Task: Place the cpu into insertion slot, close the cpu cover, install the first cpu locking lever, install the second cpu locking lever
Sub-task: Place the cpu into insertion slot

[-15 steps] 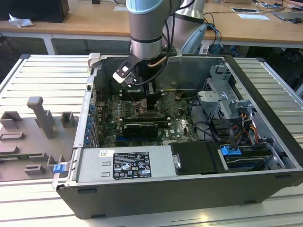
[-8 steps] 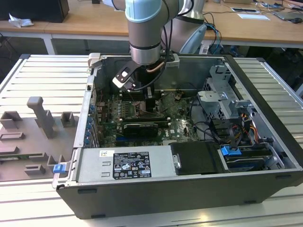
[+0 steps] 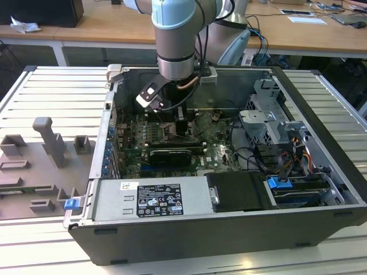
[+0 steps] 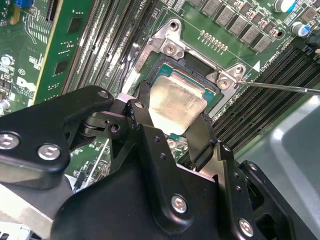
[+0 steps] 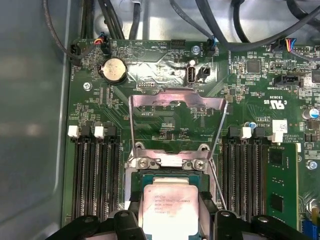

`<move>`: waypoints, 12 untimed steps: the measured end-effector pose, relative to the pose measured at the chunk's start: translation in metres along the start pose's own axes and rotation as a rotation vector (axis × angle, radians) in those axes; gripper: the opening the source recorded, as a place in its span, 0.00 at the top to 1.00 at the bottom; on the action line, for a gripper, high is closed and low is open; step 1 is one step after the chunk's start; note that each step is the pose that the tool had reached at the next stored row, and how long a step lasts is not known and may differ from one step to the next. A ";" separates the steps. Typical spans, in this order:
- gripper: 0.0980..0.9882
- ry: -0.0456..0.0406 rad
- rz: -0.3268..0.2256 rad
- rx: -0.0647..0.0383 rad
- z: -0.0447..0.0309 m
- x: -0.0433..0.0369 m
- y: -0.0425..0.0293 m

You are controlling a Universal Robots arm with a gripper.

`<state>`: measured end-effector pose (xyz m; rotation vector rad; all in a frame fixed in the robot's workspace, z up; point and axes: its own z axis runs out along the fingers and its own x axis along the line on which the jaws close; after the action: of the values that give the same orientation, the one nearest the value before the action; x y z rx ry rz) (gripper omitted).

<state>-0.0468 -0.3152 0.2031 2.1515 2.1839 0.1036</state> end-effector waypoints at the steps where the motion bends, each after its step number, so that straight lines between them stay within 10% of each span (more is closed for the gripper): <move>1: 0.51 0.0000 0.000 0.000 0.0004 0.0000 -0.0001; 12: 0.51 0.0004 0.000 0.000 0.0042 0.0001 -0.0006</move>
<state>-0.0470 -0.3152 0.1989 2.1520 2.1837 0.1042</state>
